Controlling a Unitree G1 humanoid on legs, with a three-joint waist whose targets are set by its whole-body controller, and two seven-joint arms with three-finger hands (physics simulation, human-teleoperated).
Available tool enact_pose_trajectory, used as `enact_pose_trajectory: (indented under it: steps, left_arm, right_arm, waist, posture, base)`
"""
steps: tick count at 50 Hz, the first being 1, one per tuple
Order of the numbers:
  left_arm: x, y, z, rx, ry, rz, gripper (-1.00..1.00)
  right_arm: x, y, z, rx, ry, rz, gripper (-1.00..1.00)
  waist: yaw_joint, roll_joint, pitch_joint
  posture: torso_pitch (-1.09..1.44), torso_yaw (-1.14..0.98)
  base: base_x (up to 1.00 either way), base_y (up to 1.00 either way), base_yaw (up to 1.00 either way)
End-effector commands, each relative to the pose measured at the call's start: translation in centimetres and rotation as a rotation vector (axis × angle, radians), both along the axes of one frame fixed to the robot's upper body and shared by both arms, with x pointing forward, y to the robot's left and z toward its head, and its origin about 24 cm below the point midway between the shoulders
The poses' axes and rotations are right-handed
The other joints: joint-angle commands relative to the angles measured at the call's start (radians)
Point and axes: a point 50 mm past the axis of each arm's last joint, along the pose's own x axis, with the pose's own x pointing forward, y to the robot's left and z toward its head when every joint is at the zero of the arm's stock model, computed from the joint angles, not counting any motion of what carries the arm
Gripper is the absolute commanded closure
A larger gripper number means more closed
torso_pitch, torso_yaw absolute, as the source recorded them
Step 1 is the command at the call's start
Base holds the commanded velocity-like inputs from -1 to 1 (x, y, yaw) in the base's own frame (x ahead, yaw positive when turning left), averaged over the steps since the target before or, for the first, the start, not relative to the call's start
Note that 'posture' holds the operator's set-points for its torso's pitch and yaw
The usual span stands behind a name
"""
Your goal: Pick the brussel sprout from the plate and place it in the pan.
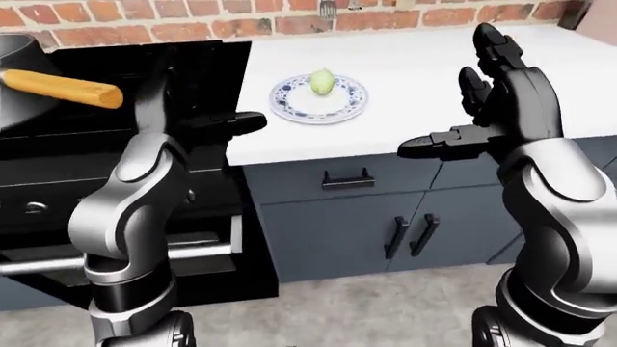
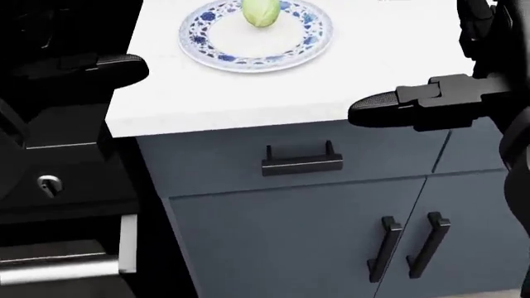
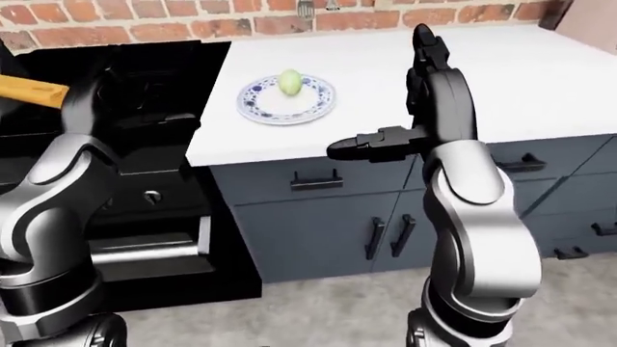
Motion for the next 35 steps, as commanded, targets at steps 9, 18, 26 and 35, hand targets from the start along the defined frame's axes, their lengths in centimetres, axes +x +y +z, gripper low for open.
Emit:
enact_pose_trajectory:
  steps: [9, 18, 26, 35]
  left_arm:
    - [-0.37, 0.18, 1.71, 0.001, -0.097, 0.009, -1.0]
    - [-0.48, 0.22, 1.79, 0.002, -0.097, 0.009, -1.0]
    - [-0.46, 0.17, 1.84, 0.003, -0.095, 0.01, -1.0]
    - [-0.47, 0.21, 1.92, 0.001, -0.095, 0.01, -1.0]
  right_arm:
    - [-0.65, 0.18, 1.73, -0.016, -0.102, 0.008, -1.0]
    - [-0.58, 0.22, 1.63, -0.016, -0.099, 0.007, -1.0]
    - [-0.58, 0.06, 1.68, -0.016, -0.098, 0.001, -1.0]
    - [-0.6, 0.08, 1.63, -0.014, -0.103, 0.002, -1.0]
  waist:
    - [0.008, 0.033, -0.04]
    - [0.004, -0.049, -0.032]
    - [-0.007, -0.001, -0.034]
    - [-0.004, -0.002, -0.048]
  posture:
    - [0.0, 0.0]
    - [0.0, 0.0]
    - [0.0, 0.0]
    - [0.0, 0.0]
  base:
    - [0.09, 0.0, 0.0]
    - [0.12, 0.0, 0.0]
    - [0.0, 0.0, 0.0]
    - [0.04, 0.0, 0.0]
